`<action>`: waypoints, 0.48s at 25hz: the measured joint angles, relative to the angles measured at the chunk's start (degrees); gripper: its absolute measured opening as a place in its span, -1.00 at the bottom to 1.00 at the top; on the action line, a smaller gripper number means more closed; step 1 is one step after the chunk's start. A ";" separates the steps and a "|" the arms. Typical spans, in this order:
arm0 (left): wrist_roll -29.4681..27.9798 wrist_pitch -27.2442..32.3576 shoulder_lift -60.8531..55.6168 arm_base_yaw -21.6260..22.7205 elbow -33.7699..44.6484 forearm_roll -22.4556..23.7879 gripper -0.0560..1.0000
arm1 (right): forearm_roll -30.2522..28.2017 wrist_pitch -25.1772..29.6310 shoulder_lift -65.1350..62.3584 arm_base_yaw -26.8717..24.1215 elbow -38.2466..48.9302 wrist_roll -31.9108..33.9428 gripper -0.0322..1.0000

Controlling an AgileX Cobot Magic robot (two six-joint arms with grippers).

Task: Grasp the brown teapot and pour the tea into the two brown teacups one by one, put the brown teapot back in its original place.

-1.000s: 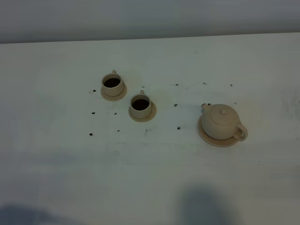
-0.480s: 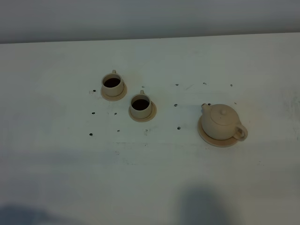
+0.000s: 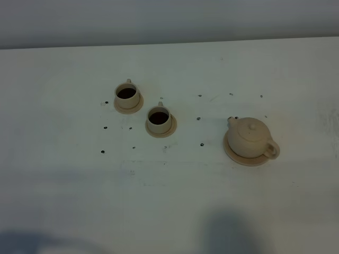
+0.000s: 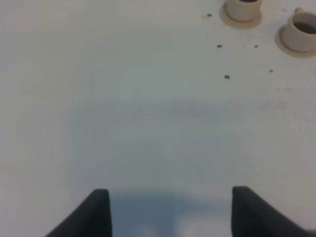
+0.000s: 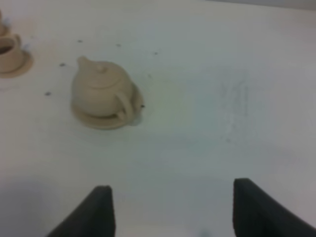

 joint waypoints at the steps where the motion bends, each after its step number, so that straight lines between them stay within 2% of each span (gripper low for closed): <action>1: 0.00 0.00 0.00 0.00 0.00 0.00 0.05 | -0.37 0.00 0.00 0.00 0.00 0.05 0.06; 12: 0.00 0.00 0.00 0.00 0.00 0.00 0.05 | -1.22 -0.33 0.00 0.00 0.00 1.08 0.06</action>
